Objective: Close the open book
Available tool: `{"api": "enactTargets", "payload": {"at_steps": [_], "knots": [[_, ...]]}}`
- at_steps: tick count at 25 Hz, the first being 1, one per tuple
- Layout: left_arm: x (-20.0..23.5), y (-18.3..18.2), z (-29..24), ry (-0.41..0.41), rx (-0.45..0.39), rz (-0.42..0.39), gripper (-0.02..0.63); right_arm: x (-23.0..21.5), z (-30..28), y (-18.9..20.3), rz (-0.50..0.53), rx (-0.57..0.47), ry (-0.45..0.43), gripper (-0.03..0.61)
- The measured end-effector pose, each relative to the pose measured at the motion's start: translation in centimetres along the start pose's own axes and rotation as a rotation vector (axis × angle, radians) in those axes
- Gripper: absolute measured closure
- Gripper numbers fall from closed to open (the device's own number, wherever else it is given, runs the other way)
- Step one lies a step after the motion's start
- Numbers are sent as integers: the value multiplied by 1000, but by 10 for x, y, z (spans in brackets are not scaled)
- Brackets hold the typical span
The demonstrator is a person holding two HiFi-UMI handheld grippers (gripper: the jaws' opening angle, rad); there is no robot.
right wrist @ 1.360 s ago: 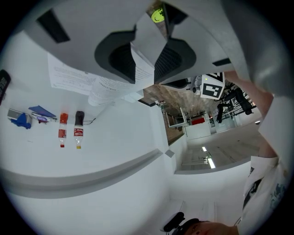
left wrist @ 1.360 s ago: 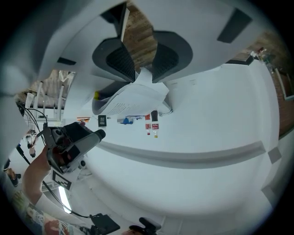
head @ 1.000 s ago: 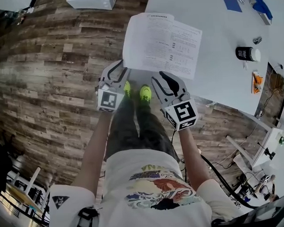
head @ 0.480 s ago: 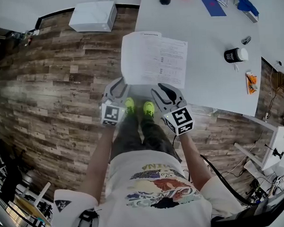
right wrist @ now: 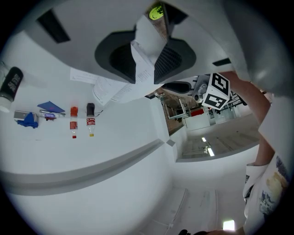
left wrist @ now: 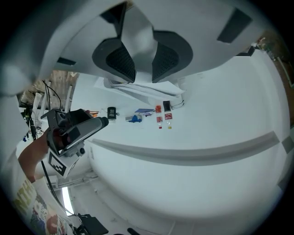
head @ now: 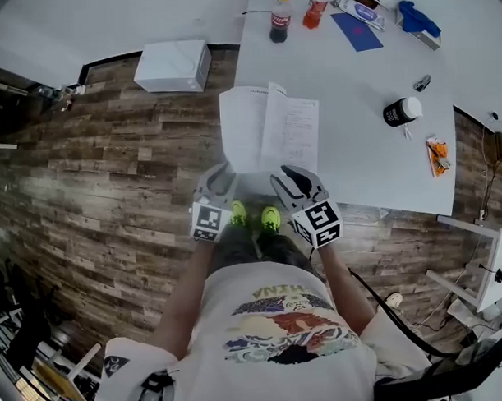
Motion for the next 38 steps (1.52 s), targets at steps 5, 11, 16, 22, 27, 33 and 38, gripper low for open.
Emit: {"api": "enactTargets", "payload": {"at_steps": [5,11,16,22,27,33,38], "knots": [[-11,-16,-1,27,9,-20,505,-3,18,-2,-26,-18,8,456],[-21,-33,-6,69,18,-64,505,-4,34,-4,-41,-43,14,456],[-35,-42,-13,118,38,-74,505,-3,42,0,-59,-48,4,456],[-56,-43,-23,174,74,-104,505,-1,49,8,-61,-35,-27,456],[-65,-53,-24,189,99,-132,505,-7,53,2,-41,-43,-32,456],[-81,-66,-18,201,78,-164,503,-5,61,0,-23,-48,-50,456],[-92,-74,-19,230,43,-175,505,-7,66,0,-12,-55,-56,456]]}}
Point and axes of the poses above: the fingertips, and each gripper's own axes: z backward along the fingers, x to its left, y out of its underside, the point moved 9 cm from there along z, backward along the fingers, and after that the axes turned 8 degrees about -y, right-handed, at the moved point
